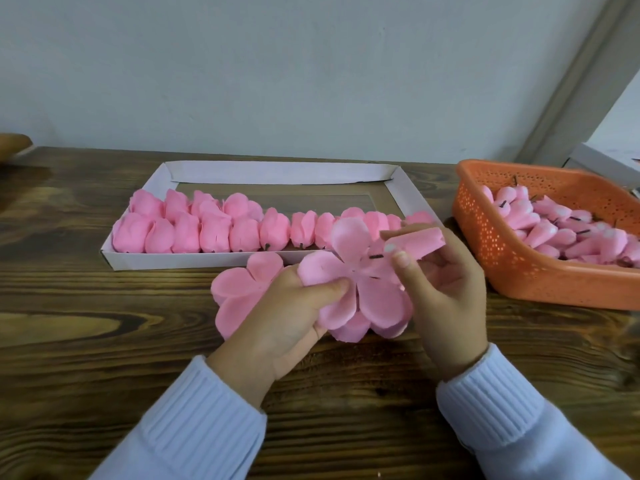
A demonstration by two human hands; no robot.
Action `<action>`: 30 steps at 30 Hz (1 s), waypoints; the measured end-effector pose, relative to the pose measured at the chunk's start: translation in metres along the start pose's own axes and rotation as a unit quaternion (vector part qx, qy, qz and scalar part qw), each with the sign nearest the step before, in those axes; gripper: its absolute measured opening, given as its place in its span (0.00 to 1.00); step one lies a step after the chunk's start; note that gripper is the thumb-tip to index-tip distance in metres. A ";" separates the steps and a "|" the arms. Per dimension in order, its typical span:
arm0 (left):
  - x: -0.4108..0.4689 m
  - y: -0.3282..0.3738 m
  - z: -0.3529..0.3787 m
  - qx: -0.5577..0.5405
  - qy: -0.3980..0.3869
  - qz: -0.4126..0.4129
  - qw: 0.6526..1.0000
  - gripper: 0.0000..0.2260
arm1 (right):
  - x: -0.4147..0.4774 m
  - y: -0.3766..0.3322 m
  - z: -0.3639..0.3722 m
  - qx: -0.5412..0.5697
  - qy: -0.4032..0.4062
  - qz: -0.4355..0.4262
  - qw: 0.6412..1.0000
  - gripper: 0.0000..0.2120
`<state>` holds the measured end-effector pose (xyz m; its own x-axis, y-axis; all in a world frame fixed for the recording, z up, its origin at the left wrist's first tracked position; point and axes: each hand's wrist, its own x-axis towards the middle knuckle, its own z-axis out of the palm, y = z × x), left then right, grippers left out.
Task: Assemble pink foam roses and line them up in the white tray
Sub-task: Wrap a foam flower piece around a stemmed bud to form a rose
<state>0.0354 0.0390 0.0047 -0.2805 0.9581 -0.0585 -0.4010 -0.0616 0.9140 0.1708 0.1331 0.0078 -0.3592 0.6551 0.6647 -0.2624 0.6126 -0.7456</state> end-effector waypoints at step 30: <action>-0.011 0.006 0.012 0.096 -0.071 0.096 0.988 0.21 | -0.006 -0.005 0.006 -0.292 0.012 -0.094 0.952 0.10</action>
<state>0.0468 0.0314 0.0155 -0.2042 0.9644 0.1679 -0.1754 -0.2048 0.9630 0.1689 0.1234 0.0077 -0.3328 0.5158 0.7894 0.2244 0.8564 -0.4650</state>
